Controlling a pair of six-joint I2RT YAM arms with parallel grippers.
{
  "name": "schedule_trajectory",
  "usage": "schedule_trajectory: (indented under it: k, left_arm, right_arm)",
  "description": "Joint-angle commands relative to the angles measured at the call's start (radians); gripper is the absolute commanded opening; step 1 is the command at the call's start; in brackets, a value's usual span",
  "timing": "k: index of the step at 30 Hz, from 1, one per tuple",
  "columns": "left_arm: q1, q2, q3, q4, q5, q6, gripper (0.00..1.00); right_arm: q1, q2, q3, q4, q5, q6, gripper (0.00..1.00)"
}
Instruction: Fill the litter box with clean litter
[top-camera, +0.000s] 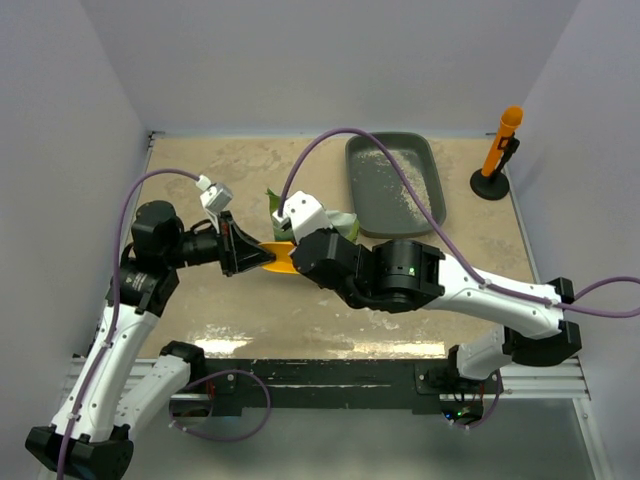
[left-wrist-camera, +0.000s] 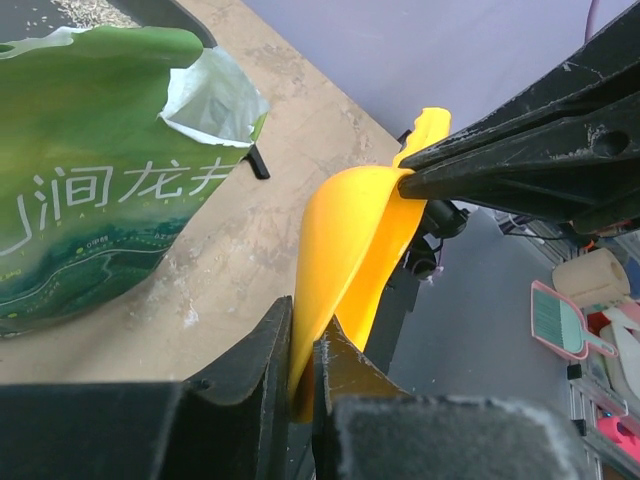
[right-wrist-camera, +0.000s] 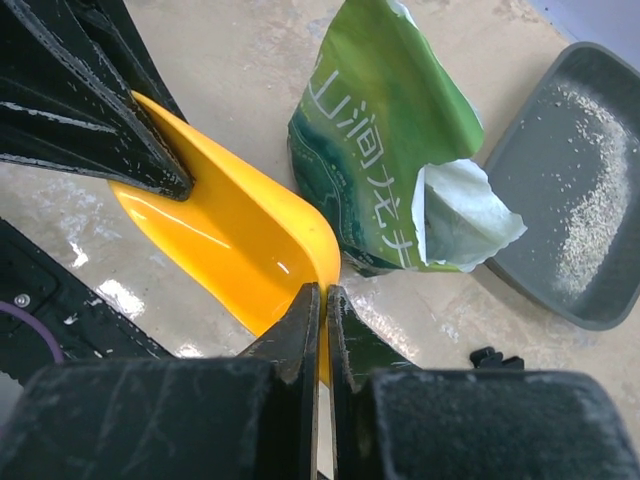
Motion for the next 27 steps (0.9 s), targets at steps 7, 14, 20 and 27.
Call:
schedule_trajectory:
  k: [7,14,20,27]
  left_arm:
    - [-0.008,-0.052,0.058,0.032,0.073,0.077,0.00]
    - [-0.006,-0.075,0.012,0.185,0.128,-0.006,0.00]
    - [-0.006,-0.083,-0.026,0.281,0.128,-0.104,0.00]
    - [-0.006,-0.086,-0.020,0.261,0.081,-0.105,0.00]
  right_arm:
    - [-0.050,-0.254,-0.119,0.182,-0.130,0.060,0.63]
    - [-0.278,-0.447,-0.267,0.317,-0.267,0.086,0.86]
    - [-0.404,-0.495,-0.455,0.496,-0.385,0.159,0.95]
    - [-0.746,-0.582,-0.679,0.811,-0.855,0.273,0.98]
